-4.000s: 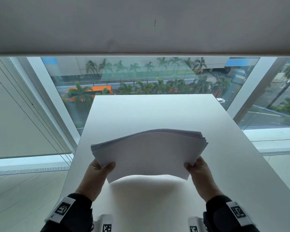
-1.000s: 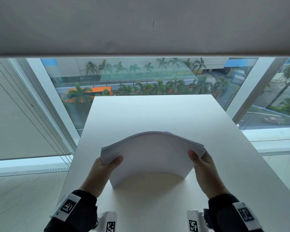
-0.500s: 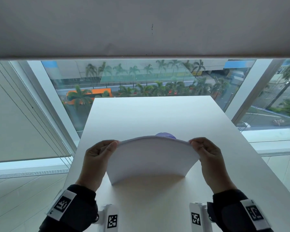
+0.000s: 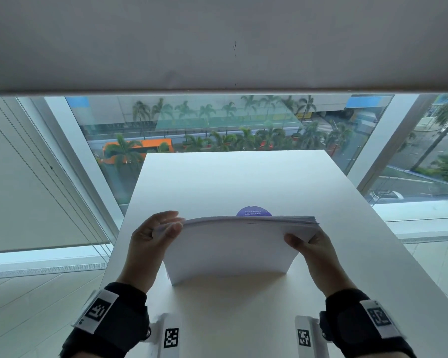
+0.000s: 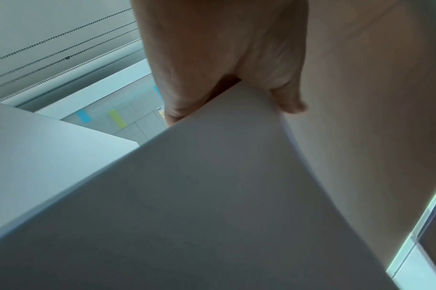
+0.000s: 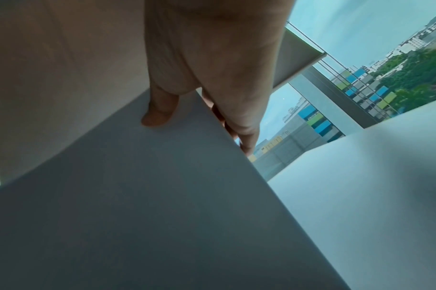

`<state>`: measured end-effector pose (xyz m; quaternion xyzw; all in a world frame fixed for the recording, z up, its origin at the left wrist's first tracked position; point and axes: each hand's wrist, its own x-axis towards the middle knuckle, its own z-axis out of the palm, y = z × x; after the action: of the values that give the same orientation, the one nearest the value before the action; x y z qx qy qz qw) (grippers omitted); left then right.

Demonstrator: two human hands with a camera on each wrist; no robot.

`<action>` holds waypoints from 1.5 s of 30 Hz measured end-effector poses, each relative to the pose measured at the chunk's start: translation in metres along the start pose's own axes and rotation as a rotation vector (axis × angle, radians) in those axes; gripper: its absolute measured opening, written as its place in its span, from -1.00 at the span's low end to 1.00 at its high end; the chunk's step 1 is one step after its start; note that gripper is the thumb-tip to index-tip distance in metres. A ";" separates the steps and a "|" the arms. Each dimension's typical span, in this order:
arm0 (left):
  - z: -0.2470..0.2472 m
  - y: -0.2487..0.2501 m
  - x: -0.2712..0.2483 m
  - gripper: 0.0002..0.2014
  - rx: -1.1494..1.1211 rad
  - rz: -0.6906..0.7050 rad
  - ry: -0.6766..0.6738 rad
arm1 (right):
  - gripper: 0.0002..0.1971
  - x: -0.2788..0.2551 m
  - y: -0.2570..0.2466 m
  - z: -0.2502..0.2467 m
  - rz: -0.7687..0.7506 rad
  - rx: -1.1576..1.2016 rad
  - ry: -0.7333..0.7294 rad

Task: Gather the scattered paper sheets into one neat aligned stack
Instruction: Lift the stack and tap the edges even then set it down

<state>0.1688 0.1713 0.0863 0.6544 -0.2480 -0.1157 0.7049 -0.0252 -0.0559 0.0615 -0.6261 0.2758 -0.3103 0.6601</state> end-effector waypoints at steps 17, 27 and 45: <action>-0.004 -0.028 0.000 -0.83 -0.119 -0.248 -0.058 | -0.75 0.003 0.026 -0.002 0.083 0.119 -0.037; -0.012 -0.030 0.004 -0.45 -0.176 -0.229 -0.079 | -0.71 0.003 0.007 -0.003 -0.035 0.096 -0.063; -0.011 -0.059 -0.011 -0.73 -0.063 -0.369 -0.085 | -0.80 -0.003 0.026 0.002 0.094 0.018 -0.017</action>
<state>0.1742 0.1791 0.0259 0.6607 -0.1494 -0.2784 0.6809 -0.0241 -0.0513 0.0359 -0.6090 0.2967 -0.2762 0.6818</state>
